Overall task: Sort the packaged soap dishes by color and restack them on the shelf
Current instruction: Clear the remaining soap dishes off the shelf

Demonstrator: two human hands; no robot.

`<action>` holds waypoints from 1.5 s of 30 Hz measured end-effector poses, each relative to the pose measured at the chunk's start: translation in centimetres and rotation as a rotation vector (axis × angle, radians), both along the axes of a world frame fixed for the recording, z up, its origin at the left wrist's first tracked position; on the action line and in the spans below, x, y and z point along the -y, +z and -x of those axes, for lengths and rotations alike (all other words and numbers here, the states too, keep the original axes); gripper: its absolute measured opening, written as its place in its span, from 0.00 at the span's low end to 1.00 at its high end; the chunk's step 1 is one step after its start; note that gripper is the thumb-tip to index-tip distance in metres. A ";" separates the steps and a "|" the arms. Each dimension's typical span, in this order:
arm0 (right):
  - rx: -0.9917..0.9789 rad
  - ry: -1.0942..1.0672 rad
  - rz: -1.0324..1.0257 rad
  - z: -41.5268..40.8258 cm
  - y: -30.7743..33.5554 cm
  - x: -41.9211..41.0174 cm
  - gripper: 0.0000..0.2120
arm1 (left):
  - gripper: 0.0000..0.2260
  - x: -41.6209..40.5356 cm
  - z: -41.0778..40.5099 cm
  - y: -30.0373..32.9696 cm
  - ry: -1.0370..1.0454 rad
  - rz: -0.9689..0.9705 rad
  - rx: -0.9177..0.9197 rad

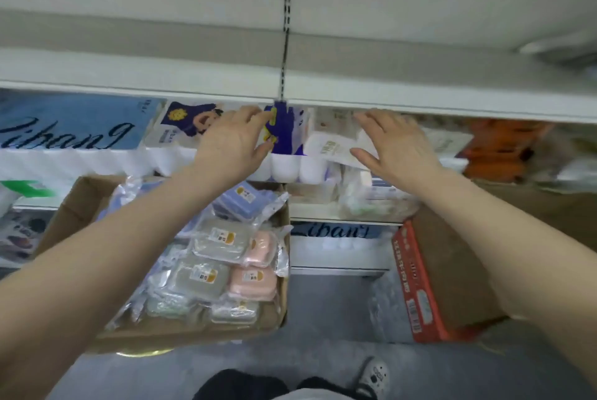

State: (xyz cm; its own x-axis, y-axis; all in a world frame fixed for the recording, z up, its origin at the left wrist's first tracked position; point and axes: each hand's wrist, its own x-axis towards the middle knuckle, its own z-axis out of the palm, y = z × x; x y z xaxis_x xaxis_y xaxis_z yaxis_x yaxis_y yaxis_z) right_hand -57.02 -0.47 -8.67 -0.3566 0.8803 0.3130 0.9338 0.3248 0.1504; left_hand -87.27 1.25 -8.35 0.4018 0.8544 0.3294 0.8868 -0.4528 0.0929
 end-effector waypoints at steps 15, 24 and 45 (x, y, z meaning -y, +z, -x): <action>-0.033 -0.414 -0.079 -37.5 5.9 1.8 0.34 | 0.24 -5.5 -39.2 4.8 -0.306 -0.025 0.120; -0.149 -0.624 -0.064 -50.1 5.7 -1.8 0.29 | 0.28 -12.4 -54.7 6.2 -0.455 0.016 0.060; -0.384 -0.711 -0.007 -56.0 3.1 -14.5 0.34 | 0.30 -26.9 -70.3 5.3 -0.476 0.078 0.174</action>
